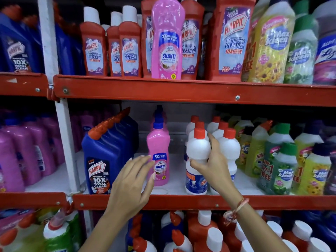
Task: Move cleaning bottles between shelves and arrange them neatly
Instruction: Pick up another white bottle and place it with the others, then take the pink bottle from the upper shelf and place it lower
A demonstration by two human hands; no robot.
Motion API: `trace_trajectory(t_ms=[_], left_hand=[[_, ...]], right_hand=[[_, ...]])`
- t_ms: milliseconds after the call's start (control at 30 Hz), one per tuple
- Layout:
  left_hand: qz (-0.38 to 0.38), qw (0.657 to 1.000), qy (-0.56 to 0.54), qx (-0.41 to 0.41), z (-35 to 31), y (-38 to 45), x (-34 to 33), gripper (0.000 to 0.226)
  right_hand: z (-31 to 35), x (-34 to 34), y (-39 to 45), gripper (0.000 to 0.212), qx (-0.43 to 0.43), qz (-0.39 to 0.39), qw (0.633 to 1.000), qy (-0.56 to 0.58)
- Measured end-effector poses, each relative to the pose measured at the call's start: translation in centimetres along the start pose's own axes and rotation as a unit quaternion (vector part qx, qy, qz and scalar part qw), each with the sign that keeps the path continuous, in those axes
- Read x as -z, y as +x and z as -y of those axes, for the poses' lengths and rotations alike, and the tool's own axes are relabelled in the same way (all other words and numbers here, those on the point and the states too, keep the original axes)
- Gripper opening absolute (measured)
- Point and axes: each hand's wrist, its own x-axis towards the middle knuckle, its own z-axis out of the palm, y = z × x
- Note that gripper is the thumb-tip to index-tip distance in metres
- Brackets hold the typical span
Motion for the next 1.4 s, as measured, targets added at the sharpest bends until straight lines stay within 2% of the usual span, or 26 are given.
trace_trajectory(t_ms=[233, 333, 500, 600, 733, 867, 1000, 1167, 1267, 1400], left_hand=[[-0.053, 0.998, 0.031, -0.030, 0.5, 2.9, 1.7, 0.040], [-0.061, 0.997, 0.040, -0.037, 0.7, 3.0, 1.8, 0.040], [-0.084, 0.995, 0.038, -0.039, 0.5, 3.5, 2.0, 0.042], [-0.112, 0.992, 0.047, -0.046, 0.4, 4.9, 2.7, 0.041], [-0.165, 0.981, 0.074, -0.070, 0.8, 7.7, 3.9, 0.040], [-0.201, 0.968, 0.124, -0.092, 1.7, 10.3, 5.1, 0.043], [-0.219, 0.957, 0.164, -0.095, 2.8, 11.5, 5.8, 0.046], [-0.199, 0.957, 0.187, -0.097, 4.7, 11.8, 6.3, 0.047], [-0.188, 0.961, 0.182, -0.088, 5.7, 11.5, 6.5, 0.048], [-0.179, 0.963, 0.179, -0.096, 6.7, 11.3, 6.8, 0.048]], right_hand=[[0.6, -0.2, 0.1, 0.084, 0.033, -0.037, 0.997, -0.054], [0.8, 0.1, 0.1, 0.074, 0.042, -0.042, 0.995, -0.084], [2.8, 1.3, -0.2, 0.084, 0.079, -0.059, 0.986, -0.133], [5.2, 2.3, 0.1, 0.071, 0.130, -0.122, 0.976, -0.126], [9.2, 3.0, 1.7, 0.047, 0.218, -0.235, 0.940, -0.113], [13.3, 2.4, 4.3, 0.039, 0.275, -0.268, 0.919, -0.092], [17.0, 1.1, 7.2, 0.047, 0.270, -0.245, 0.928, -0.077], [19.5, -0.6, 11.0, 0.087, 0.184, -0.184, 0.962, -0.082], [20.0, -1.8, 12.0, 0.103, 0.167, -0.215, 0.951, -0.145], [20.5, -2.9, 12.8, 0.105, 0.145, -0.247, 0.937, -0.199]])
